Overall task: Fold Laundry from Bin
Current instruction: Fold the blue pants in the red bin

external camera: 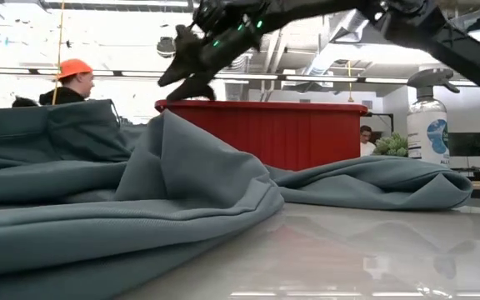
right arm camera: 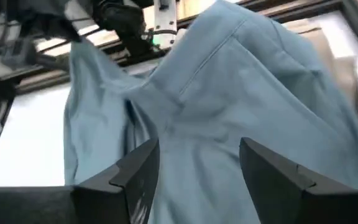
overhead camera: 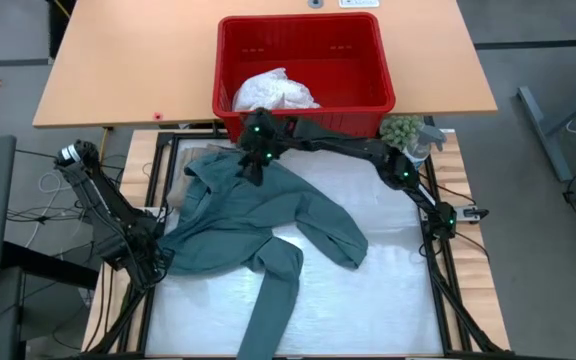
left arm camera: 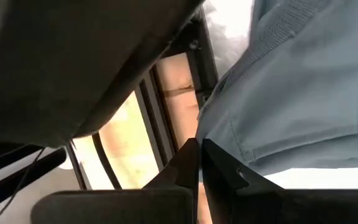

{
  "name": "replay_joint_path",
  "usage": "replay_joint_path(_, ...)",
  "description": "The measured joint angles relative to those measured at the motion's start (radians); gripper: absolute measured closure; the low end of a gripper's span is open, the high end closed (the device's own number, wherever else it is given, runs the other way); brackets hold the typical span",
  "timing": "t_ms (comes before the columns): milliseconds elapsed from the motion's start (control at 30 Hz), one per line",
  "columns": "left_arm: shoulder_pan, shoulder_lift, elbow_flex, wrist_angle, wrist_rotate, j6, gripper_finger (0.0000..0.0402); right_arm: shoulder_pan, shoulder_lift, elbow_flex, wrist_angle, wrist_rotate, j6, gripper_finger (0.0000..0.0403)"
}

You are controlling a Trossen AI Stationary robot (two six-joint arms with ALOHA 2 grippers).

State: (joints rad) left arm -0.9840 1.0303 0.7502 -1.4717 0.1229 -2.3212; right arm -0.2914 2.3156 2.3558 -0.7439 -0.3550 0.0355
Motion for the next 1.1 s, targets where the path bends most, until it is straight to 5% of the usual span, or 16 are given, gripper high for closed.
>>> replay_joint_path(167,-0.004,0.002,0.000,0.020,-0.035,0.032,0.0393,0.061,-0.083,0.000,-0.358,0.108,-0.068,0.0159)
replay_joint_path(367,-0.004,0.001,0.000,0.101,-0.099,0.113,0.0337,0.206,-0.089,-0.008,-0.700,0.378,-0.029,0.0159)
replay_joint_path(667,-0.006,0.001,0.007,0.053,-0.097,0.115,0.0191,0.358,-0.091,-0.092,-0.743,0.491,0.036,0.0159)
replay_joint_path(867,-0.024,-0.017,0.136,0.034,-0.490,0.054,0.0147,0.400,-0.091,-0.092,-0.746,0.515,0.043,0.0159)
replay_joint_path(967,-0.029,-0.019,0.185,0.074,-0.755,0.191,0.0148,0.405,-0.094,-0.092,-0.759,0.524,0.045,0.0159)
replay_joint_path(1100,0.053,0.014,0.158,0.148,-0.882,0.363,0.0153,0.400,-0.128,-0.093,-0.800,0.564,0.073,0.0159)
